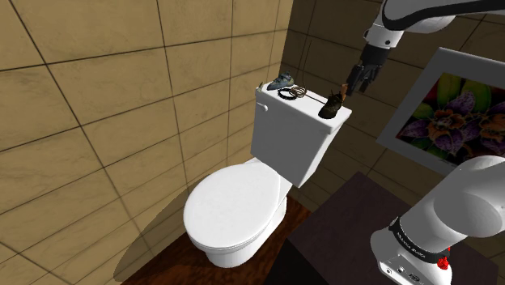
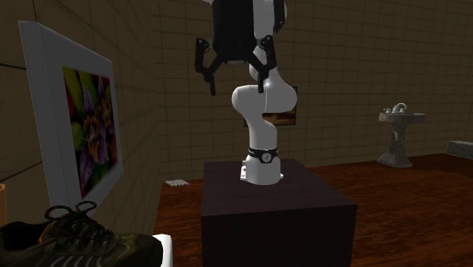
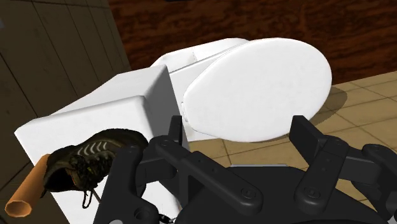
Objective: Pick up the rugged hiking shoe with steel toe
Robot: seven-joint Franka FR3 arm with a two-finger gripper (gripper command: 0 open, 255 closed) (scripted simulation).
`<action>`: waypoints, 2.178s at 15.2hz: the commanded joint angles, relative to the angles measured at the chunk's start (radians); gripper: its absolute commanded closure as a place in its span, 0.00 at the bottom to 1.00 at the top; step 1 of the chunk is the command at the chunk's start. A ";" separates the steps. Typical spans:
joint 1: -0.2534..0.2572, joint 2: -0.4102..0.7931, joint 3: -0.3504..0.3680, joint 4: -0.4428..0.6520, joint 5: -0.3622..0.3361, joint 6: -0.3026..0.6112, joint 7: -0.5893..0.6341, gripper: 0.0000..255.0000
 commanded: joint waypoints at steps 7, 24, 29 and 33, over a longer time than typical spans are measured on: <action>-0.024 0.269 -0.125 0.146 0.066 0.116 -0.162 0.00; -0.171 0.799 -0.192 0.542 0.340 0.170 -0.442 0.00; -0.175 0.826 -0.184 0.517 0.358 0.219 -0.456 0.00; -0.175 0.826 -0.184 0.517 0.358 0.218 -0.456 1.00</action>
